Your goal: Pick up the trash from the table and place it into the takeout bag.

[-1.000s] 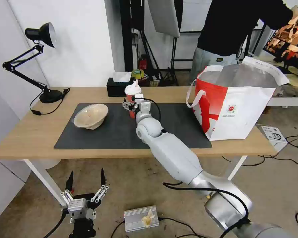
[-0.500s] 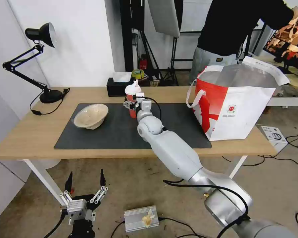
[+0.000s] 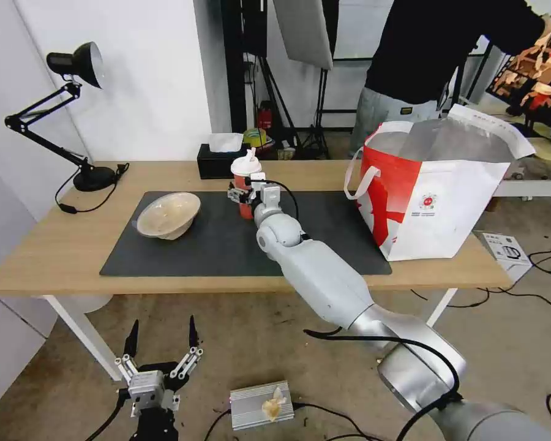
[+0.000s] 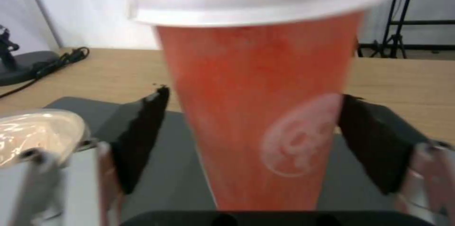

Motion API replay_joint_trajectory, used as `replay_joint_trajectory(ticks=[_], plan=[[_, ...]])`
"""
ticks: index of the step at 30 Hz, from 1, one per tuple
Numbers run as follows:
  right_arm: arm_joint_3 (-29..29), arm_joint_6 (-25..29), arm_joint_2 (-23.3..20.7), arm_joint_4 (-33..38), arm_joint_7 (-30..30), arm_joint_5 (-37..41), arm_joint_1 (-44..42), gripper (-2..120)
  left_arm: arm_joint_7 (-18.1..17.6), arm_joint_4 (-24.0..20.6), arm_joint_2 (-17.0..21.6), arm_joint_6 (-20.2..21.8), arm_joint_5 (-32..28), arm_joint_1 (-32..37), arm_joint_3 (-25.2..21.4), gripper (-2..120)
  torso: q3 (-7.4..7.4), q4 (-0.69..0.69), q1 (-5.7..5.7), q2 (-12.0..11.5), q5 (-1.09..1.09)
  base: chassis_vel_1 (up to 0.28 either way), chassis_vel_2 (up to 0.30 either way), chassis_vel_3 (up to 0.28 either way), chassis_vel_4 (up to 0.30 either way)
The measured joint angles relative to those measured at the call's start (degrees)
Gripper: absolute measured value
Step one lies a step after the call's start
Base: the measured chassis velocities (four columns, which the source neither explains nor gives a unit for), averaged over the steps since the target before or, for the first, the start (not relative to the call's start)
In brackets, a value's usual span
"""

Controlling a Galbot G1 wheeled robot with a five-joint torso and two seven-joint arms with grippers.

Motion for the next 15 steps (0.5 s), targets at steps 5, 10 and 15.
replay_joint_trajectory(ticks=[5, 10, 15], plan=[[-0.1, 0.2, 0.0, 0.1, -0.3, 0.0, -0.5, 61, 0.0, 0.1, 0.0, 0.0, 0.0, -0.2, 0.1, 100, 0.0, -0.01, 0.0, 0.0, 0.0, 0.0, 0.0, 0.0, 0.0], [-0.2, 0.3, -0.1, 0.7, -0.4, -0.2, -1.4, 43, 0.0, 0.3, 0.0, 0.0, -0.1, -0.3, 0.2, 100, -0.01, -0.01, 0.0, 0.0, 0.0, 0.0, 0.0, 0.0, 0.0], [-0.1, 0.3, -0.2, 1.1, -0.4, -0.5, -2.1, 25, 0.0, 0.4, 0.0, 0.0, -0.1, -0.4, 0.2, 100, -0.01, -0.01, 0.0, 0.0, 0.0, 0.0, 0.0, 0.0, 0.0]])
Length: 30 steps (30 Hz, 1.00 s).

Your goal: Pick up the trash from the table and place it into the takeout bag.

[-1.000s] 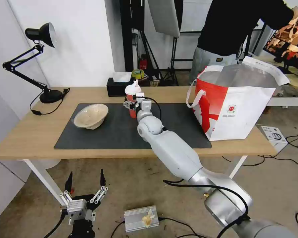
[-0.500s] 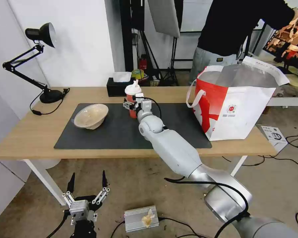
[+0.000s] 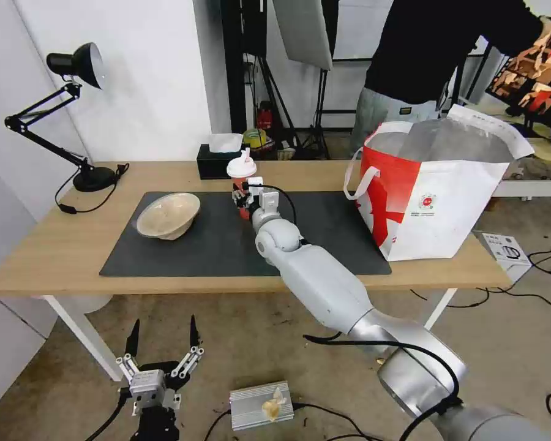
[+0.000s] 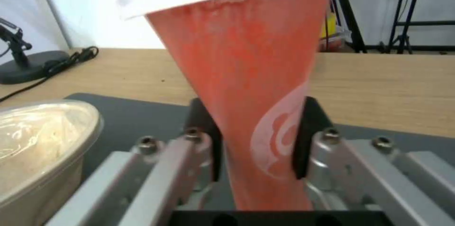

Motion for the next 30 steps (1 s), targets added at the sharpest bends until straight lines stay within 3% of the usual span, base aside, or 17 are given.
replay_joint_trajectory(ticks=[11, 14, 30], plan=[[1.0, -1.5, -0.6, 5.8, 1.5, -1.4, -1.8, 3, 0.0, -0.6, 0.0, 0.0, 0.0, 0.1, -0.4, 100, 0.03, 0.04, 0.01, 0.0, 0.0, 0.0, 0.0, 0.0, 0.0], [1.2, -4.9, -2.5, 11.2, 3.7, 0.5, -0.6, 3, 0.0, -1.6, 0.0, -0.1, -0.2, 0.3, -0.8, 100, 0.02, 0.01, 0.0, 0.0, 0.0, 0.0, 0.0, 0.0, 0.0], [-1.2, -8.9, -9.4, 18.8, 7.3, 6.7, 3.3, 3, -0.2, -2.2, 0.0, -0.6, -0.4, 0.2, -0.7, 100, 0.02, 0.01, 0.0, 0.0, 0.0, 0.0, 0.0, 0.0, 0.0]])
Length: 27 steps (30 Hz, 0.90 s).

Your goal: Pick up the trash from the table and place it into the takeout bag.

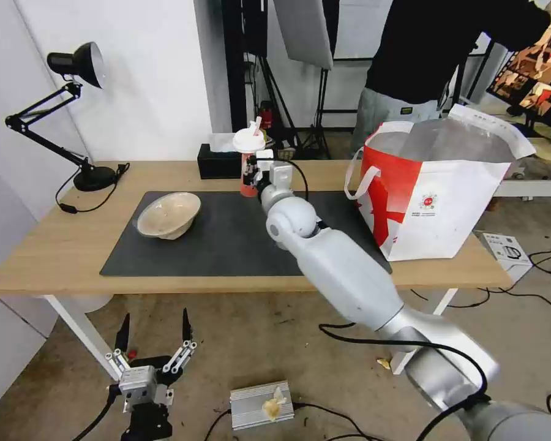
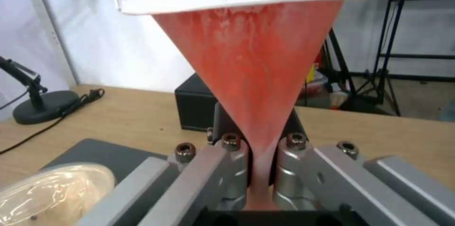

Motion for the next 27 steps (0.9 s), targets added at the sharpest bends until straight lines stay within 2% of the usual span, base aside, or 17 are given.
replay_joint_trajectory(ticks=[10, 15, 19, 27], plan=[[-0.6, -1.3, -2.7, 2.5, 1.0, 1.7, 1.1, 3, 0.0, -0.1, 0.0, -0.3, -0.1, -0.4, 0.3, 100, 0.0, 0.0, 0.0, 0.0, 0.0, 0.0, 0.0, 0.0, 0.0], [-0.7, -1.8, -5.5, 5.2, 1.1, 2.8, 1.4, 3, 0.1, -0.7, 0.1, -0.2, -0.3, -0.5, -0.1, 100, 0.0, 0.0, 0.0, 0.0, 0.0, 0.0, 0.0, 0.0, 0.0], [-0.7, -2.4, -8.3, 8.2, 0.9, 3.8, 1.6, 2, 1.7, -1.2, 0.4, 0.0, -1.5, -0.8, -1.1, 100, 0.0, 0.0, 0.0, 0.0, 0.0, 0.0, 0.0, 0.0, 0.0], [0.1, -3.3, -13.4, 14.0, 0.8, 6.4, 2.0, 2, 2.9, -2.1, 3.8, 0.4, -3.9, -1.5, -4.9, 100, -0.01, 0.0, 0.0, 0.0, 0.0, 0.0, 0.0, 0.0, 0.0]])
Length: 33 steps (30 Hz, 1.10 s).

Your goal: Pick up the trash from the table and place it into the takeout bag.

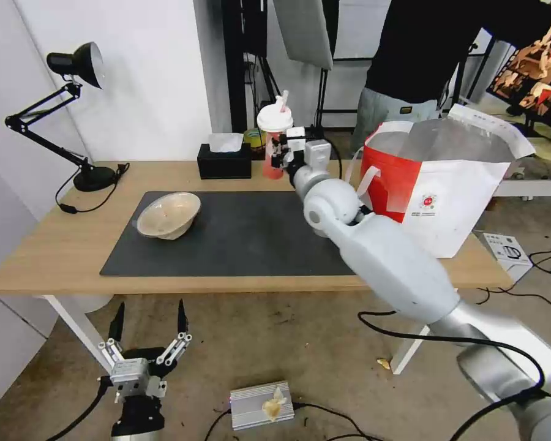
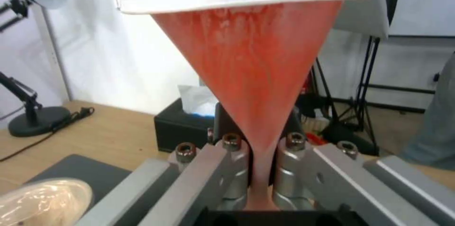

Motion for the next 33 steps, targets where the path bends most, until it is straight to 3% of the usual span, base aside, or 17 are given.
replay_joint_trajectory(ticks=[10, 21, 33], plan=[[1.8, -3.6, -6.7, 7.6, 0.5, 4.8, 1.6, 2, 1.3, -1.5, 7.6, 0.2, -3.6, 1.3, -2.6, 100, 0.0, 0.01, 0.0, 0.0, -0.01, 0.0, 0.0, 0.0, 0.0], [4.5, -9.5, -14.3, 13.2, 1.9, 8.1, 2.7, 2, 1.8, -0.6, 9.6, 0.1, -4.6, 0.8, -2.2, 100, 0.0, 0.0, 0.0, 0.0, 0.0, 0.0, 0.0, 0.0, 0.0], [6.4, -10.5, -21.1, 15.8, 3.1, 10.6, 3.7, 2, 1.9, 0.0, 11.6, 0.4, -6.2, -1.1, -1.5, 100, 0.01, 0.0, 0.0, 0.0, 0.0, 0.0, 0.0, 0.0, 0.0]])
